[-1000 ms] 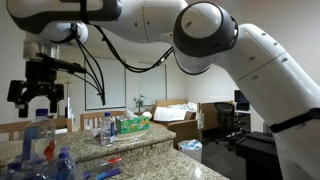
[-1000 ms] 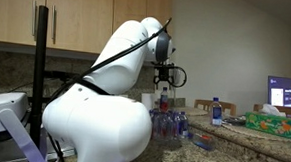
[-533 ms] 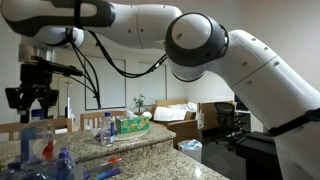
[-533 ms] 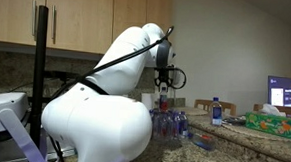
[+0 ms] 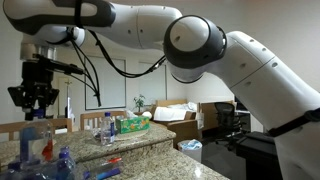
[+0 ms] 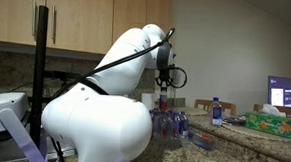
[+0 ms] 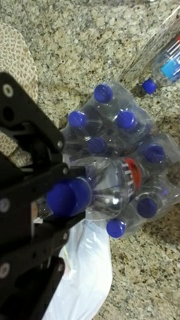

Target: Move the two and unpacked bottles forward

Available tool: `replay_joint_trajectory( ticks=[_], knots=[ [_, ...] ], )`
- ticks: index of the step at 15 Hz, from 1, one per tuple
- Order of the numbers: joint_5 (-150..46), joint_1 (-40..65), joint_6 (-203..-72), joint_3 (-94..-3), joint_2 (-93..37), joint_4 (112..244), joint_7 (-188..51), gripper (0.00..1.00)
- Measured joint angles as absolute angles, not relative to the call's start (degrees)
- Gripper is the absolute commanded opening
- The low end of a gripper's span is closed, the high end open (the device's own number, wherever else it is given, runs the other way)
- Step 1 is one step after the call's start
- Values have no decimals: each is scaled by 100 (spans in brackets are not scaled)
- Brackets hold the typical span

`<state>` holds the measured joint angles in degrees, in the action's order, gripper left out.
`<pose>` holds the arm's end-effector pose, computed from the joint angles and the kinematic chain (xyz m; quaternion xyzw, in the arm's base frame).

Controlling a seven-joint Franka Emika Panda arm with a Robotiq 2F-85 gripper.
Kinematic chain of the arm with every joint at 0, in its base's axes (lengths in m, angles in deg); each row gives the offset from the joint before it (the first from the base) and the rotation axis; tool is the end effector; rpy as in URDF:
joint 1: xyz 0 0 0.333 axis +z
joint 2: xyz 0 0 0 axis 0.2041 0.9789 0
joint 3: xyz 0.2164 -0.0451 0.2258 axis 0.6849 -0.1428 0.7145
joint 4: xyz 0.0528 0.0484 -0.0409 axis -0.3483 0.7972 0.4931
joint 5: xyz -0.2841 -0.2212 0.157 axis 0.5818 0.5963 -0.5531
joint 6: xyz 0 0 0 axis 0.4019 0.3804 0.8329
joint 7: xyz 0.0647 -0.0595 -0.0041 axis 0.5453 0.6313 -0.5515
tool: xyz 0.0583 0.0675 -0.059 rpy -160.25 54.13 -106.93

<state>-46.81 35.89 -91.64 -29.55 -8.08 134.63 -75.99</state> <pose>0.6090 0.3876 0.5565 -0.9431 -0.3306 -0.0315 0.0170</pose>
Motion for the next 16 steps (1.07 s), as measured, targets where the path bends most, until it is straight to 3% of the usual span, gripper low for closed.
replay_joint_trajectory(
  ticks=[16],
  knots=[
    [-4440, 2924, -7932, -3439, -1583, 13871, -7603, 11]
  ],
)
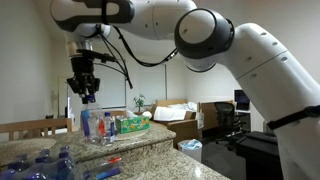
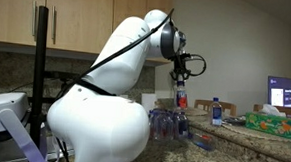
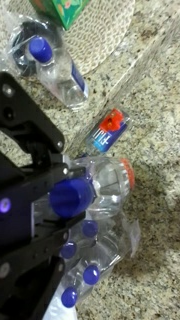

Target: Move the two and unpacked bottles forward

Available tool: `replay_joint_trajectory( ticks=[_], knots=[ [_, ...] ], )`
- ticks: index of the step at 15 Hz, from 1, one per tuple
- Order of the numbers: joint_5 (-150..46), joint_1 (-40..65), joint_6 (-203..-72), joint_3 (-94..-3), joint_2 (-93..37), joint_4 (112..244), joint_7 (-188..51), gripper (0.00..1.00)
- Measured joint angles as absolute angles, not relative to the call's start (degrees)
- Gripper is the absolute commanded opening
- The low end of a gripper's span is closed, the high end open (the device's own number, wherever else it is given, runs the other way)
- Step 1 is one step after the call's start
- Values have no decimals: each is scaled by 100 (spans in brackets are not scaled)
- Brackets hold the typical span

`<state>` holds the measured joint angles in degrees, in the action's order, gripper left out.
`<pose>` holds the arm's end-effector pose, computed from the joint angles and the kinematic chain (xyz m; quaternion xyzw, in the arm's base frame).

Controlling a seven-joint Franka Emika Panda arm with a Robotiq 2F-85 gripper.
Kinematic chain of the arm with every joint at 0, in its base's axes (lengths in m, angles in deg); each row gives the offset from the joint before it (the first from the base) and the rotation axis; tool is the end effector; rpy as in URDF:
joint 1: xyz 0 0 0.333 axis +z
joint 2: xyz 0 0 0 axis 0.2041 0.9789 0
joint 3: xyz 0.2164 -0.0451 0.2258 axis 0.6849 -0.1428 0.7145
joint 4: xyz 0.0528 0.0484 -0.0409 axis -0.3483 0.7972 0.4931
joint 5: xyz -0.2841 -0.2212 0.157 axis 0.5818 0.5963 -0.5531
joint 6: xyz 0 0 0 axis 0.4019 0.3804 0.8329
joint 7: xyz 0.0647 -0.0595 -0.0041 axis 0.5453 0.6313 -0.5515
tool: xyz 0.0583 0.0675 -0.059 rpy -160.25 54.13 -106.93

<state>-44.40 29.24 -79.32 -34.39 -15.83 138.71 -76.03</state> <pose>0.6170 0.2585 0.5953 0.9686 0.2396 -0.0348 0.0556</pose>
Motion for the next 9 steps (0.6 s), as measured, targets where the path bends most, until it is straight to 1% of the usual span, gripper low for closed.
replay_joint_trajectory(
  ticks=[9],
  knots=[
    [-4635, 2210, -8121, -3482, -2694, 16285, -7604, 11]
  ],
)
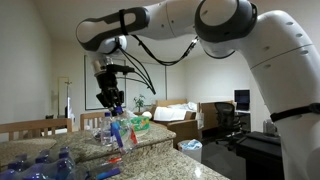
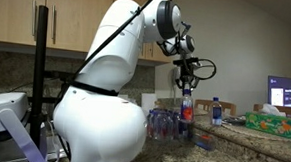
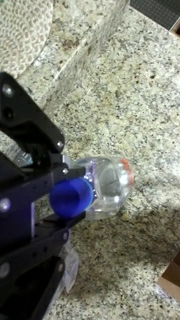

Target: Move the two and unpacked bottles forward

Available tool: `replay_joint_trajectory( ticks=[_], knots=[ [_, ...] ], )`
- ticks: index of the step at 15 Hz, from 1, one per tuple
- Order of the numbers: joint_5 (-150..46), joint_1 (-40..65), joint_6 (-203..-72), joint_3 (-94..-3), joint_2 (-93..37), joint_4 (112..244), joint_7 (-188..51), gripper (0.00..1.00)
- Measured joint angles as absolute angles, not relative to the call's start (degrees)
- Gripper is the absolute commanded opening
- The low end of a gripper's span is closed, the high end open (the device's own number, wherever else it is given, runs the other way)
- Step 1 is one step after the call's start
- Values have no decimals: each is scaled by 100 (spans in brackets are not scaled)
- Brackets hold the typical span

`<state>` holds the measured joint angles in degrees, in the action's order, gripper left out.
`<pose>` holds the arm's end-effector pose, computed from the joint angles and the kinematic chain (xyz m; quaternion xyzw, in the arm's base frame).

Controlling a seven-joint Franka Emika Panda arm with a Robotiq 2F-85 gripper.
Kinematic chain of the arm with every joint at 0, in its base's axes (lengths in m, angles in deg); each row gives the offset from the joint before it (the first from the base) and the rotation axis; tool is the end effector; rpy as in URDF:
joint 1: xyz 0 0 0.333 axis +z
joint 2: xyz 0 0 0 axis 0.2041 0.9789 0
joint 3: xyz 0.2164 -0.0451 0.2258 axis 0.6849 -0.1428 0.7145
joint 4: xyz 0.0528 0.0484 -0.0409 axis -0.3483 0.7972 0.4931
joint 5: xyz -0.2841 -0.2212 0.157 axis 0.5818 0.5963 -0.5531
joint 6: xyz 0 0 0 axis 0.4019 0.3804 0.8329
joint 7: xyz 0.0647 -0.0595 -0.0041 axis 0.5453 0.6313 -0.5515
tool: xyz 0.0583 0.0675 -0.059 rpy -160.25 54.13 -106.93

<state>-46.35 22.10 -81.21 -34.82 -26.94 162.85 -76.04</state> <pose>0.5892 0.1823 0.5336 0.9692 0.1947 -0.1339 0.0697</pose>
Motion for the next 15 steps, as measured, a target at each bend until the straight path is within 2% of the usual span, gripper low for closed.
replay_joint_trajectory(
  ticks=[4, 9, 10, 14, 15],
  knots=[
    [-4850, 2073, -8905, -3604, -3342, 17432, -7604, 11],
    [-6090, 1869, -10345, -3775, -4086, 19015, -7656, 11],
    [-6205, 1862, -10561, -3796, -4211, 19343, -7742, 35],
    [-6213, 1931, -10900, -3746, -4603, 19987, -7869, 35],
    [-6213, 1941, -10900, -3744, -4647, 20007, -7869, 11]
  ],
)
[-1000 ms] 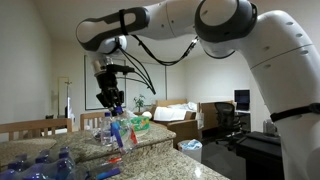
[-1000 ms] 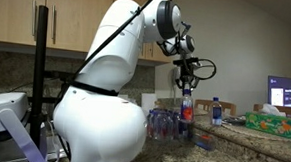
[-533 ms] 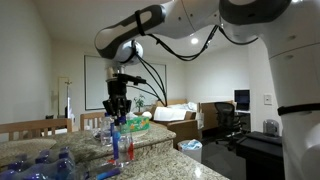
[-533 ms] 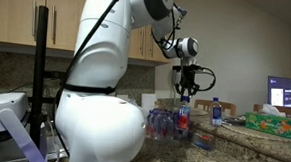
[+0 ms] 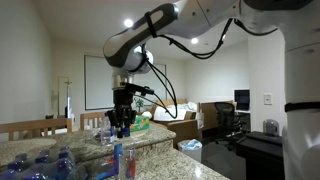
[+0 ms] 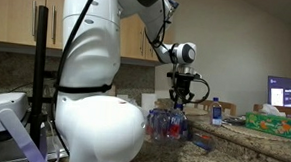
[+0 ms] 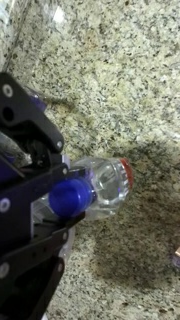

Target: Move the two and unpacked bottles forward

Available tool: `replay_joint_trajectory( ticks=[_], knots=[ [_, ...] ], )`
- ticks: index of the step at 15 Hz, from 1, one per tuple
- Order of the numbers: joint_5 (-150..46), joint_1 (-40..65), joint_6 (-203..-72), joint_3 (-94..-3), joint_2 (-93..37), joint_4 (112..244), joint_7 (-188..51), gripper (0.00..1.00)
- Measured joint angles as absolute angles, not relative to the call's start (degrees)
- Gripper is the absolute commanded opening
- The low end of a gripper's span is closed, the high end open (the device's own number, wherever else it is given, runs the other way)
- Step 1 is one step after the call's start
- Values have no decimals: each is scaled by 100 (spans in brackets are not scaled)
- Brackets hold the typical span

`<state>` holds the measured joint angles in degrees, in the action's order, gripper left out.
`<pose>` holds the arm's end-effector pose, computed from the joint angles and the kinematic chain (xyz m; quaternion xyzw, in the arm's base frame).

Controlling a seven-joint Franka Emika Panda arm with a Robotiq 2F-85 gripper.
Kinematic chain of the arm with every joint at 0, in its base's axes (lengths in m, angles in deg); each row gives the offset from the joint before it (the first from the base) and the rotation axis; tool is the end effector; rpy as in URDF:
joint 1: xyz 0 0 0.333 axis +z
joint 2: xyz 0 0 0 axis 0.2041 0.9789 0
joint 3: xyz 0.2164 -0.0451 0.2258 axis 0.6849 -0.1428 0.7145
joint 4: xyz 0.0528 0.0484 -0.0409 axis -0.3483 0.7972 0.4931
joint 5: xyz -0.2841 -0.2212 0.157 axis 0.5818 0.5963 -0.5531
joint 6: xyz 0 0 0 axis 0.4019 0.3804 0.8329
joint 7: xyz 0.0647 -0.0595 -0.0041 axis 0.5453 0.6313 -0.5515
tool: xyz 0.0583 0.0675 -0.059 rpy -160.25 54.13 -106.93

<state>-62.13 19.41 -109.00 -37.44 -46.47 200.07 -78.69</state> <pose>0.5117 0.1479 0.4638 -0.9842 -0.1577 0.0619 0.0517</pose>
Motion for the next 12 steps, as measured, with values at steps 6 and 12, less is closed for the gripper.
replay_joint_trajectory(
  ticks=[6, 12],
  knots=[
    [-6213, 1928, -11136, -3793, -4559, 20051, -7720, 11],
    [-6139, 1889, -12297, -3873, -4403, 20397, -7343, 11]
  ],
)
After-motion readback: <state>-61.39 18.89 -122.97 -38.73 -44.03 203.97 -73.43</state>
